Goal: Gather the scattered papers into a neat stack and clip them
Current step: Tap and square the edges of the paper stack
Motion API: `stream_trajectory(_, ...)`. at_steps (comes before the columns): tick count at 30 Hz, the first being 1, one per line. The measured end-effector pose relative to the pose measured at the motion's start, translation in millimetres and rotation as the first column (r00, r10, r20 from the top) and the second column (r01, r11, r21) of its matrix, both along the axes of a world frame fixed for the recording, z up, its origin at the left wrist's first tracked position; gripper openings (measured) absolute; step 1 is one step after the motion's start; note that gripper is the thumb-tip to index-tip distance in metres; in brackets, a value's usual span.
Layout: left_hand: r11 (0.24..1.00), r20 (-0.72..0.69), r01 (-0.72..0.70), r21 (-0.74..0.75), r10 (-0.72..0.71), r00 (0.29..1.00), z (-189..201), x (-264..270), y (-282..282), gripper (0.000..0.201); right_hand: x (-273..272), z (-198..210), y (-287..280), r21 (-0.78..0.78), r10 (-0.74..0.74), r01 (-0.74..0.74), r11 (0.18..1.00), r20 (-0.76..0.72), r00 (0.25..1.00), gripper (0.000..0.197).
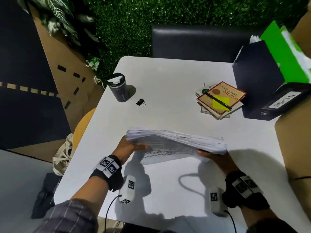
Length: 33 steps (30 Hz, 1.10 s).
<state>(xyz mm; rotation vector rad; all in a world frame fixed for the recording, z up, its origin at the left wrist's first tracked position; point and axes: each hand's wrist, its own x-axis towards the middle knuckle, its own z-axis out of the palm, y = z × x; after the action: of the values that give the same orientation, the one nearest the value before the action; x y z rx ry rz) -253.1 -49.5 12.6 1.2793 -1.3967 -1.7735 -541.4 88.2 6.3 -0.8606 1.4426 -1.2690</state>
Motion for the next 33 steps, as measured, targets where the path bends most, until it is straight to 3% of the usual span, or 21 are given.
stream_trajectory(4,1.0,0.011,-0.021,0.005,0.021,1.0,6.0,-4.1,1.2,0.049,0.4,11.0,-1.4,0.031,-0.002,0.0,1.0,0.064,0.998,0.041)
stream_trajectory(6,0.999,0.016,-0.032,-0.043,0.033,0.999,12.9,-3.8,-1.2,0.046,0.3,22.2,-2.9,-0.026,0.007,-0.006,1.0,0.063,0.998,0.026)
stream_trajectory(8,0.996,0.023,-0.022,-0.085,0.024,0.999,19.2,-0.4,-3.8,0.04,2.4,31.2,-3.4,-0.05,-0.014,0.017,0.999,0.068,0.998,0.06)
stream_trajectory(9,0.995,0.034,-0.003,-0.098,0.006,0.999,21.5,1.7,-4.4,0.038,5.2,39.8,-0.9,-0.023,-0.028,0.03,0.999,0.086,0.996,0.059)
stream_trajectory(12,0.995,0.076,0.04,-0.096,-0.033,0.997,19.8,7.6,-2.6,0.041,-6.3,11.9,5.7,-0.003,-0.017,0.017,1.0,0.066,0.998,0.03)
stream_trajectory(13,0.996,0.082,0.034,-0.084,-0.027,0.996,17.4,8.5,-1.1,0.042,-7.3,6.3,8.1,0.025,0.0,-0.001,1.0,0.04,0.999,0.029)
stream_trajectory(17,0.997,0.05,0.004,-0.076,0.0,0.999,18.7,5.0,4.5,0.039,-3.4,-9.0,3.1,0.093,-0.028,0.029,0.995,-0.017,0.999,0.067)
stream_trajectory(18,0.994,0.047,-0.013,-0.11,0.018,0.999,23.2,4.3,3.8,0.037,-2.2,-11.6,0.0,0.086,-0.057,0.06,0.995,-0.038,0.998,0.074)
stream_trajectory(20,0.967,0.071,-0.029,-0.254,0.049,0.996,38.4,6.1,-2.9,0.03,-1.7,-3.9,-6.4,0.061,-0.097,0.102,0.993,-0.068,0.993,0.055)
stream_trajectory(22,0.891,0.218,0.086,-0.445,0.015,0.976,58.6,11.6,-14.8,0.027,-5.0,13.1,-13.3,0.055,-0.021,0.031,0.998,-0.171,0.985,0.04)
stream_trajectory(24,0.745,0.45,0.336,-0.577,-0.054,0.892,77.7,12.7,-20.4,0.026,-6.9,35.1,-24.0,0.056,0.124,-0.111,0.992,-0.387,0.914,0.034)
stream_trajectory(26,0.586,0.597,0.533,-0.61,-0.102,0.796,89.0,2.7,-15.4,0.028,-1.2,62.5,-36.0,0.069,0.218,-0.232,0.97,-0.666,0.713,0.016)
stream_trajectory(27,0.546,0.598,0.567,-0.617,-0.143,0.789,91.3,-5.0,-9.2,0.029,4.9,76.0,-40.4,0.049,0.22,-0.29,0.956,-0.772,0.597,0.014)
stream_trajectory(28,0.555,0.548,0.556,-0.619,-0.202,0.812,92.5,-12.5,-1.7,0.027,12.6,89.5,-43.5,0.035,0.218,-0.345,0.938,-0.833,0.509,0.015)
stream_trajectory(30,0.687,0.337,0.444,-0.575,-0.295,0.894,92.2,-23.1,9.3,0.021,26.2,111.8,-47.6,0.02,0.226,-0.411,0.912,-0.858,0.461,0.022)
stream_trajectory(33,0.856,0.105,0.251,-0.452,-0.229,0.968,85.4,-22.1,15.9,0.04,18.7,115.5,-46.0,-0.024,0.195,-0.327,0.945,-0.76,0.62,0.015)
